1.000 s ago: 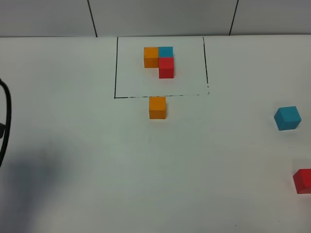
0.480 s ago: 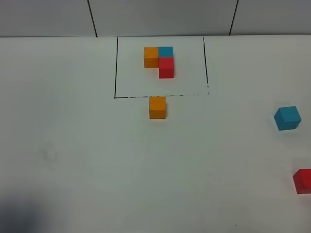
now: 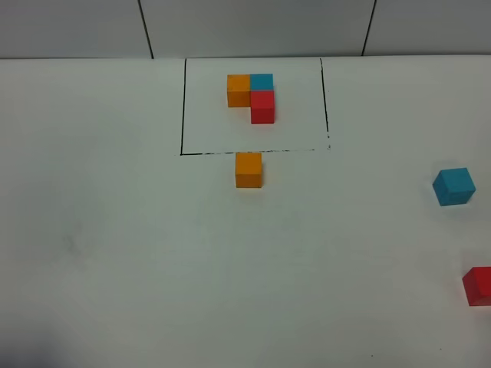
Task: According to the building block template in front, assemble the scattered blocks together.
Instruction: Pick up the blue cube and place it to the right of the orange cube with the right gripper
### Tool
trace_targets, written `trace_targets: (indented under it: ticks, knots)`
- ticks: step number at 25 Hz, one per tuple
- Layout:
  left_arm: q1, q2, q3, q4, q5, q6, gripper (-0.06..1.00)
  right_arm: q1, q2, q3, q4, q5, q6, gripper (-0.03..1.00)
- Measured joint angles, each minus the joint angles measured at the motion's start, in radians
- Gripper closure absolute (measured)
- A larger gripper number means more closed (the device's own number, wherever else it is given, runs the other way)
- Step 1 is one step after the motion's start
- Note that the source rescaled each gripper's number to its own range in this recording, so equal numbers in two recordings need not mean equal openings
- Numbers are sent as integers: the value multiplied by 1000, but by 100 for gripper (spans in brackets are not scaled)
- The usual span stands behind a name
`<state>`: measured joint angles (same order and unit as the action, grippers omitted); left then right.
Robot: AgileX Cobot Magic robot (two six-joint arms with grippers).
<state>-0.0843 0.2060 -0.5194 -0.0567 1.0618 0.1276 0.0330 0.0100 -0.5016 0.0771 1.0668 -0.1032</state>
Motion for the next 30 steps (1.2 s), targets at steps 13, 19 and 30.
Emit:
trace_targets:
  ticks: [13,19,30]
  knots:
    - [0,-183,13,-1,1,0,15,0,0,0,0,0,0,24]
    - [0,-212,13,-15,0,0,15,0,0,0,0,0,0,24]
    - [0,-212,13,-20,0,0,15,0,0,0,0,0,0,24]
